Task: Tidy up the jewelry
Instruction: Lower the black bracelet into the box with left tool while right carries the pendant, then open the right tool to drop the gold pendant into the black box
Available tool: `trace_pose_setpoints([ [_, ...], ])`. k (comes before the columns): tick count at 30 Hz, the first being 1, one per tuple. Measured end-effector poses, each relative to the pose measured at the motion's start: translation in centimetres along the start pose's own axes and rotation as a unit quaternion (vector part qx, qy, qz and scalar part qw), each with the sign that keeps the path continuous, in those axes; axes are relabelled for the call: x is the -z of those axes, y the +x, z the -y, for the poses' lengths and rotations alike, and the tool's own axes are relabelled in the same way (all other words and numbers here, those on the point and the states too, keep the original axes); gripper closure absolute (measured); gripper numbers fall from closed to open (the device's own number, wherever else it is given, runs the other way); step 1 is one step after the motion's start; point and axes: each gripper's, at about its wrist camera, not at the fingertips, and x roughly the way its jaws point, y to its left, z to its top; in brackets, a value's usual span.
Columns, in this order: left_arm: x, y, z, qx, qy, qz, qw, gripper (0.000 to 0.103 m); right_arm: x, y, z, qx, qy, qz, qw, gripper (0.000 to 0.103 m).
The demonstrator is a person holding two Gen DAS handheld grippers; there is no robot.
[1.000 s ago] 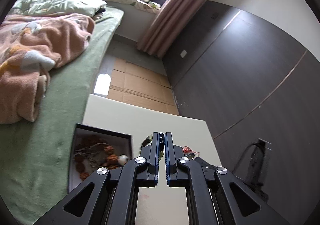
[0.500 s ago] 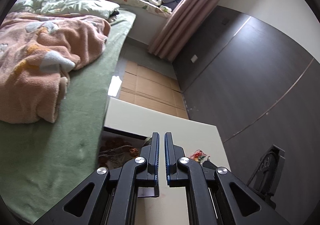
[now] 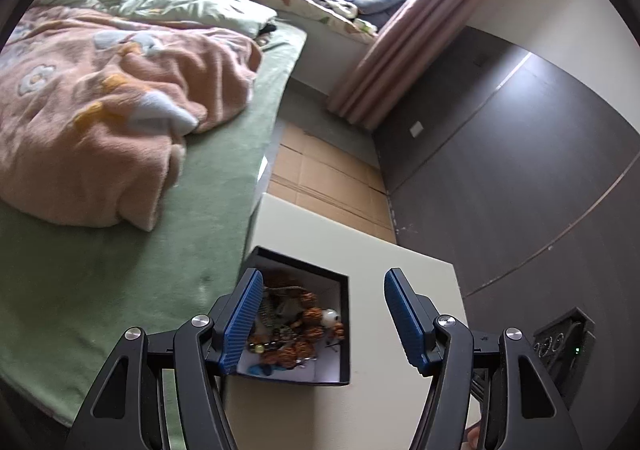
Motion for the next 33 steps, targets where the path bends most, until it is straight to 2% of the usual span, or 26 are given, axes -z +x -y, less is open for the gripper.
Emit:
trace_pose_setpoints([
  [7, -0.4, -0.1, -1.0, -0.013, -0.008, 0.004, 0.9999, 0.039, 0.9, 2.4, -2.5, -0.048, -0.003, -0.022, 0.999, 0.089],
  [13, -0.9, 0.0, -1.3, -0.017, -0.01, 0.005, 0.9998, 0.039, 1.8, 4.9, -4.5, -0.057, -0.028, -0.06, 0.996, 0.088],
  [14, -0.9, -0.1, -1.3, -0.017, -0.01, 0.006, 0.9998, 0.039, 1.9, 5.4, -4.6, -0.053, -0.033, -0.072, 0.996, 0.085],
  [15, -1.0, 0.0, -1.2, -0.017, -0.011, 0.006, 0.9998, 0.039, 1.9, 5.6, -4.6, -0.051, -0.033, -0.078, 0.995, 0.072],
  [16, -1.0, 0.1, -1.2, -0.019, -0.01, 0.005, 0.9997, 0.039, 1.8, 5.6, -4.4, -0.05, -0.031, -0.078, 0.995, 0.058],
  [18, -1.0, 0.3, -1.1, -0.019, -0.008, -0.002, 0.9998, 0.039, 1.5, 4.8, -3.9, -0.041, -0.027, -0.062, 0.997, 0.051],
  [22, -0.6, 0.9, -0.1, -0.014, 0.004, -0.012, 0.9998, 0.039, 0.5, 3.0, -2.5, -0.036, -0.012, -0.045, 0.998, 0.051],
  [27, 0.3, 1.9, 1.8, -0.009, 0.027, -0.025, 0.9993, 0.039, -0.3, 0.2, 0.1, 0.003, 0.009, -0.026, 1.0, 0.051],
  [33, 1.5, 3.2, 4.3, -0.002, 0.044, -0.033, 0.9985, 0.039, -1.4, -2.9, 3.9, 0.028, 0.053, -0.006, 0.998, 0.051],
])
